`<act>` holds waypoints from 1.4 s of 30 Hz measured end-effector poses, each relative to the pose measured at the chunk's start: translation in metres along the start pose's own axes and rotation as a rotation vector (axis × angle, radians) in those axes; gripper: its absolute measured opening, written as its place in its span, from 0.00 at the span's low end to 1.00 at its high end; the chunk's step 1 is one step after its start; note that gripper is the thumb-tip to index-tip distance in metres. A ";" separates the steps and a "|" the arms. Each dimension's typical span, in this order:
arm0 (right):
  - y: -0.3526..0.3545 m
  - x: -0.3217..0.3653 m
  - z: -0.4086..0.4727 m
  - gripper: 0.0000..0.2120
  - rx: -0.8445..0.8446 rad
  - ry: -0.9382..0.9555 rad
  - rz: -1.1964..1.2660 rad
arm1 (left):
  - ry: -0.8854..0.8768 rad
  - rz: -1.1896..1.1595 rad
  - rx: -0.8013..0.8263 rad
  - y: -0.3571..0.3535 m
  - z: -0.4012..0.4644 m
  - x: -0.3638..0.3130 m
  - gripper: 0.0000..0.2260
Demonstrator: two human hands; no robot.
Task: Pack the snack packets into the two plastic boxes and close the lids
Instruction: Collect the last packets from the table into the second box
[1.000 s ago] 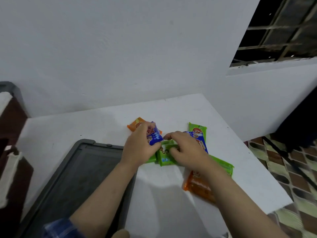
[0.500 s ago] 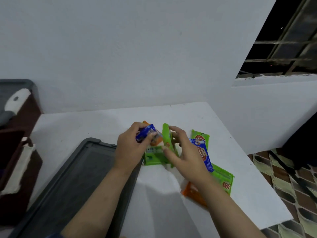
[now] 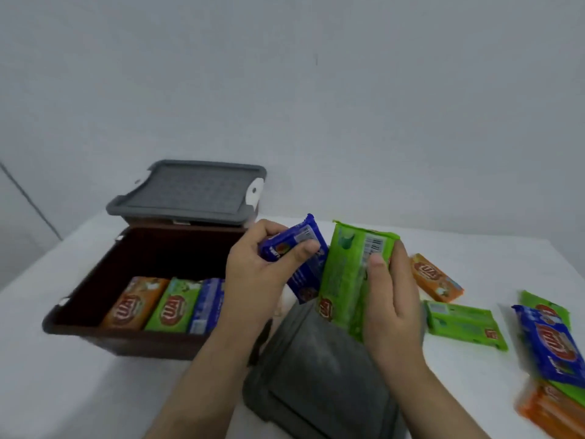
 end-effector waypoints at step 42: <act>-0.148 -0.019 0.013 0.26 0.352 -0.203 -0.816 | 0.483 1.172 0.890 0.153 0.053 0.085 0.31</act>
Point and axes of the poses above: each hand's wrist, its own z-axis towards the middle knuckle, its own y-axis out of the back of the hand, x = y × z, the point moved 2 cm from there along z, towards the middle knuckle, and after that the axes turned 5 degrees about -z, right-handed, at the moved point
